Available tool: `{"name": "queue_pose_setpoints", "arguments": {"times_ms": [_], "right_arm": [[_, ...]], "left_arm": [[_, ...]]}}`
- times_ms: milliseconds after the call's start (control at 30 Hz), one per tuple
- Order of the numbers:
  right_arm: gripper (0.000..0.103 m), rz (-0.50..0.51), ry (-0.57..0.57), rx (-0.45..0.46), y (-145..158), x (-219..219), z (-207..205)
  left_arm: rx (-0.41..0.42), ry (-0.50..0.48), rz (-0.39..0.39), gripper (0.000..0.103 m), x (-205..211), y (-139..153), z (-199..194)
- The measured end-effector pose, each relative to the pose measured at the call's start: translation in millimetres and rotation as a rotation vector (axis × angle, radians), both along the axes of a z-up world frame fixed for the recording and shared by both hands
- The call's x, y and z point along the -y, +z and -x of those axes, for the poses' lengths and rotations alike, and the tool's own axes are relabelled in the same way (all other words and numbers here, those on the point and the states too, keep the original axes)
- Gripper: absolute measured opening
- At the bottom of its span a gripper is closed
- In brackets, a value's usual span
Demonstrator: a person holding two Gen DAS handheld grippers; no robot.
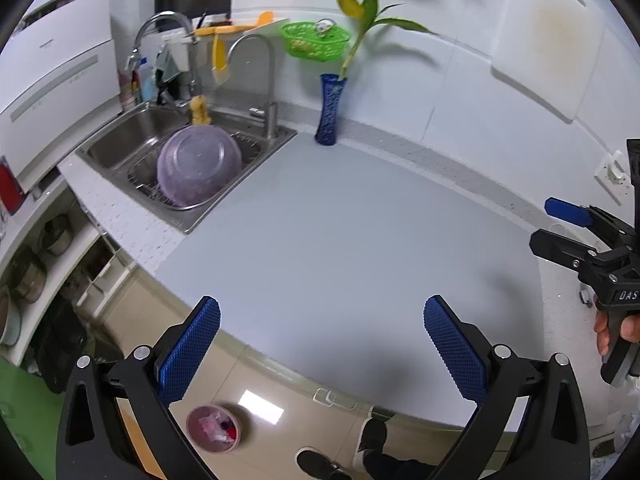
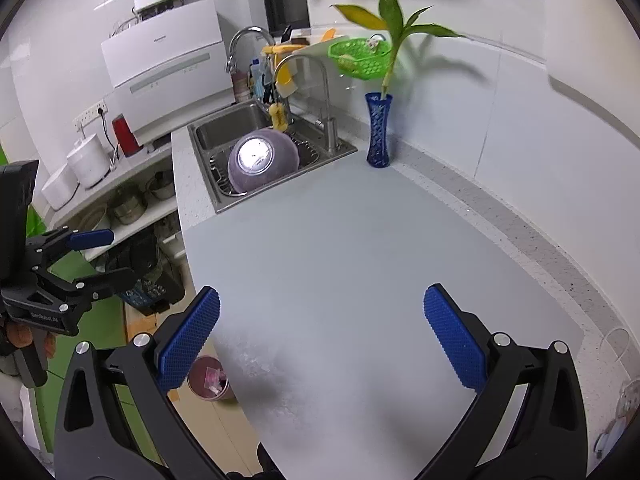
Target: Collect trash
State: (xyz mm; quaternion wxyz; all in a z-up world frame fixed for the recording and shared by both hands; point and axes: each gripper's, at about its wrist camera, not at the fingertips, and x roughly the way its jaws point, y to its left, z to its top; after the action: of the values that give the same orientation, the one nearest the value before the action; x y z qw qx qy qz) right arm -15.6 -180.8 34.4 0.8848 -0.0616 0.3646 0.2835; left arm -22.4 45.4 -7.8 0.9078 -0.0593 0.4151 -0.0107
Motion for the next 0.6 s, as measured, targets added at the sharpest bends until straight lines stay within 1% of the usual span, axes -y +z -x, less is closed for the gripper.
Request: {"name": "queue_pose_setpoints", "arguments": {"times_ms": [100, 167, 300, 467, 600], "right_arm": [[0.100, -0.011, 0.001, 0.005, 3.3, 8.0, -2.2], [0.100, -0.020, 0.007, 0.005, 4.5, 11.6, -3.5], [0.100, -0.022, 0.017, 0.003, 5.0, 15.1, -7.8], [0.100, -0.020, 0.024, 0.001, 5.8, 15.4, -8.8], [0.100, -0.020, 0.024, 0.000, 5.5, 15.3, -8.5]], "left_arm": [[0.013, -0.007, -0.013, 0.098, 7.7, 4.1, -2.3], [0.013, -0.013, -0.006, 0.098, 12.2, 5.3, -2.9], [0.015, 0.005, -0.044, 0.098, 20.1, 6.6, -4.2], [-0.003, 0.015, -0.026, 0.098, 22.3, 4.7, -10.7], [-0.017, 0.030, -0.046, 0.098, 23.6, 3.7, -13.4]]}}
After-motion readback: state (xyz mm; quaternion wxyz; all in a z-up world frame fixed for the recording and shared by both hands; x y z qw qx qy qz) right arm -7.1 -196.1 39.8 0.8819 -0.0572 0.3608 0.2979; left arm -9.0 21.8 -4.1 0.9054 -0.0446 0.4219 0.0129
